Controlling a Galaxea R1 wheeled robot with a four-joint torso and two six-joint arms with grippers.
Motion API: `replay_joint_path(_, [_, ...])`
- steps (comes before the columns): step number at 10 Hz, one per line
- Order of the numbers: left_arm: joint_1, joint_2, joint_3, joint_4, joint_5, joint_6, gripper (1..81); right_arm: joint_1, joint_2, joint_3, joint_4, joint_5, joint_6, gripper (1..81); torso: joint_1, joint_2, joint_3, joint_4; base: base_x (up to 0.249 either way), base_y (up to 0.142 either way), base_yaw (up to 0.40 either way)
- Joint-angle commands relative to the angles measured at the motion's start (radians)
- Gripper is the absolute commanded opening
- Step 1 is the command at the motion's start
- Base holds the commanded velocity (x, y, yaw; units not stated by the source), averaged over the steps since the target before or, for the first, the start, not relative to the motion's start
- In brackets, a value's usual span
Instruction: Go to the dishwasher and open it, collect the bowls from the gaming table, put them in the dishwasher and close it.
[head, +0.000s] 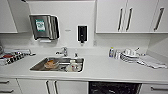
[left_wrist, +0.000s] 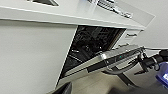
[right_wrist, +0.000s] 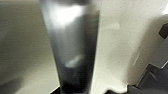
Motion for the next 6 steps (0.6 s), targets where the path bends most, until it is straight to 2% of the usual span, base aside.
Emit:
replay_joint_path(1, [-0.098,-0.032,0.018,-0.001,0.017,-0.003,81.1,0.068,-0.039,-0.006,0.004,-0.066,0.007,81.1,0.000,0.000,0.000,0.000,-0.062,0.000,0.000])
replay_joint_path(6, [-0.090,-0.023,0.018,0.001,0.023,-0.003,81.1,0.056,-0.048,0.000,0.003,-0.061,-0.005,81.1,0.000,0.000,0.000,0.000,-0.065,0.000,0.000])
